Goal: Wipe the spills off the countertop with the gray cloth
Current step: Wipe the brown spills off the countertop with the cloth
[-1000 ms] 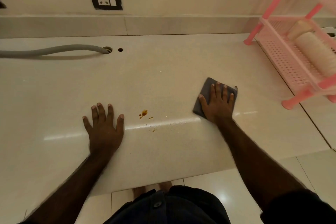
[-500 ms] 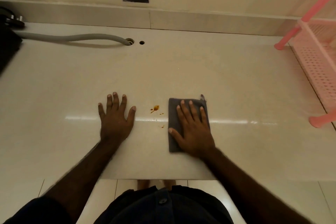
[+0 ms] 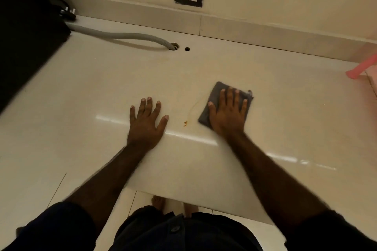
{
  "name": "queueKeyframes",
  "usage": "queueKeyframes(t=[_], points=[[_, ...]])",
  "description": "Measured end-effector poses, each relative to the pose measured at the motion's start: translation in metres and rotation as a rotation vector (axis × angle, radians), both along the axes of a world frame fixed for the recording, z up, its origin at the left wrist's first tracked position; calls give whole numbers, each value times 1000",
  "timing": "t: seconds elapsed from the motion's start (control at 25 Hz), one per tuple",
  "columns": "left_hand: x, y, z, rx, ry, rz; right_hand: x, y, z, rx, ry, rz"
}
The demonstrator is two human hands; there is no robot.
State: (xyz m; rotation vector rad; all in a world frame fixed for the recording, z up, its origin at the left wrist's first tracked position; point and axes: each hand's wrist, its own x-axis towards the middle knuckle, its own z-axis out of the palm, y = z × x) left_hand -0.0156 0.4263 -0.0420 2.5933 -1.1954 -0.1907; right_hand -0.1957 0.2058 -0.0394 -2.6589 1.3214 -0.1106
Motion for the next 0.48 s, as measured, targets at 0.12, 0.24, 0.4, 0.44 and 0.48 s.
queueKeyframes(t=[0.12,0.24,0.4,0.44,0.48], points=[[-1,0,2,14,3,0,20,-63,9,78,77,20],[1,0,3,49,10,-9,58,-76,14,82,123,216],[2,-2,2,67,7,-11,73,-41,20,58,162,582],[2,-2,1,62,6,-16,65,-30,21,43,164,662],[3,-2,0,59,5,-20,53,-20,20,26,157,734]])
